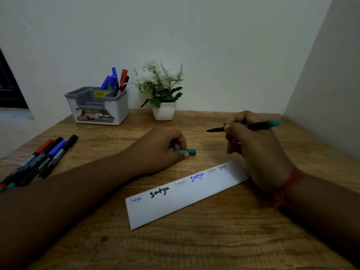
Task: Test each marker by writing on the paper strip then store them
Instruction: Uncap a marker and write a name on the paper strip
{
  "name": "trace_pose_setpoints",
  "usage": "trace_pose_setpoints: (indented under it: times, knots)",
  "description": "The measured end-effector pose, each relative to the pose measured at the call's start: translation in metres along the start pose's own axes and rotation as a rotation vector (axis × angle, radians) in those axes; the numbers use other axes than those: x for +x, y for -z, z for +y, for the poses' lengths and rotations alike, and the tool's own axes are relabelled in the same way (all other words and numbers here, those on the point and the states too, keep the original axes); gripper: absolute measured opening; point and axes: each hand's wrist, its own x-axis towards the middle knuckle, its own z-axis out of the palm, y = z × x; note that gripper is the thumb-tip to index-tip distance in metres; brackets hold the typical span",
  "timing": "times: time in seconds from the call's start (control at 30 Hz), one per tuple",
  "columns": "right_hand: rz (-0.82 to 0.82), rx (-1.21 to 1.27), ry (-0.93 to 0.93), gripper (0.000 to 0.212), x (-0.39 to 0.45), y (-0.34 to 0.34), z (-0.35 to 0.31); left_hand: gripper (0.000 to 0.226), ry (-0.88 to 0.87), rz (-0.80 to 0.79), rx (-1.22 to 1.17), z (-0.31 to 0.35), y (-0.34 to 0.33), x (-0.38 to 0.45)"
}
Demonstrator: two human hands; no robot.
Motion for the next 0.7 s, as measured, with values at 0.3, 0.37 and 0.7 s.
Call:
trace_pose_setpoints:
  times: [0.3,0.37,0.7]
  knots:
    - [0.026,0.209,-0.231,0.003,0.005,-0.005,0.008,0.048,-0.11,-0.067,0.032,0.003,0.015,-0.01]
    - [0.011,0.192,-0.222,0.004,0.008,-0.004,0.009,0.057,-0.143,-0.155,0.076,0.007,0.018,-0.013]
    - [-0.083,0.057,0.075,0.017,0.009,0.003,0.002,0.084,-0.126,-0.299,0.257,0.012,0.002,-0.014]
